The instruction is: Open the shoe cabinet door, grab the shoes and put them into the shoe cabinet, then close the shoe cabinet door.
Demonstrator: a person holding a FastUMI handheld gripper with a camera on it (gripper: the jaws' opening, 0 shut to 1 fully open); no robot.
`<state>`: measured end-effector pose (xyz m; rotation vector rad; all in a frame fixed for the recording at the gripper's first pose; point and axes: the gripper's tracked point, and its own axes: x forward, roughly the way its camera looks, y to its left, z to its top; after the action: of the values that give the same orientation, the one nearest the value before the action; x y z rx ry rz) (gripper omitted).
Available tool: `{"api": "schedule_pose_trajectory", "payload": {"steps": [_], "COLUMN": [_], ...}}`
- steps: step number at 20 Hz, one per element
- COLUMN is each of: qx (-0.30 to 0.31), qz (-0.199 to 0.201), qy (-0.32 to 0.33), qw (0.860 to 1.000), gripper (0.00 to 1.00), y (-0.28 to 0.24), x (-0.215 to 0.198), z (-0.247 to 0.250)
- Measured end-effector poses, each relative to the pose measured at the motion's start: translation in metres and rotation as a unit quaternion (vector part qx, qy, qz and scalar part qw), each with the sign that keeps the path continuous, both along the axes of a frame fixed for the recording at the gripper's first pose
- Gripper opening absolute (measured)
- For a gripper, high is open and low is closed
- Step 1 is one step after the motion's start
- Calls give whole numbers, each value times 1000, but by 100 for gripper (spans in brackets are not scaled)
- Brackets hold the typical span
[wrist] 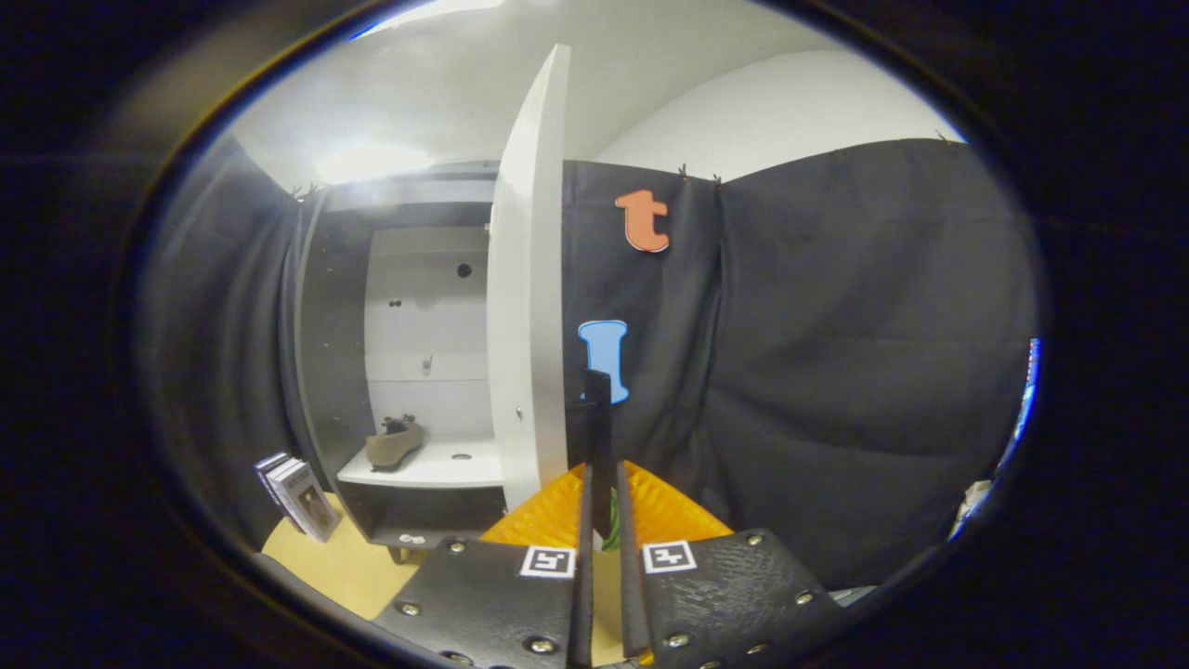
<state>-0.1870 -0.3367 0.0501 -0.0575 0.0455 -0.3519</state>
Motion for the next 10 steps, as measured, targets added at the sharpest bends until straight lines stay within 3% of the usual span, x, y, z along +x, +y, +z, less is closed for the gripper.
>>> {"api": "schedule_pose_trajectory", "payload": {"steps": [5,10], "qx": [-13,-18], "qz": [15,80], "qy": [-13,-8], "qw": [1000,997], "gripper": [12,12], "y": [21,91], "x": [-18,-28], "z": [8,-22]}}
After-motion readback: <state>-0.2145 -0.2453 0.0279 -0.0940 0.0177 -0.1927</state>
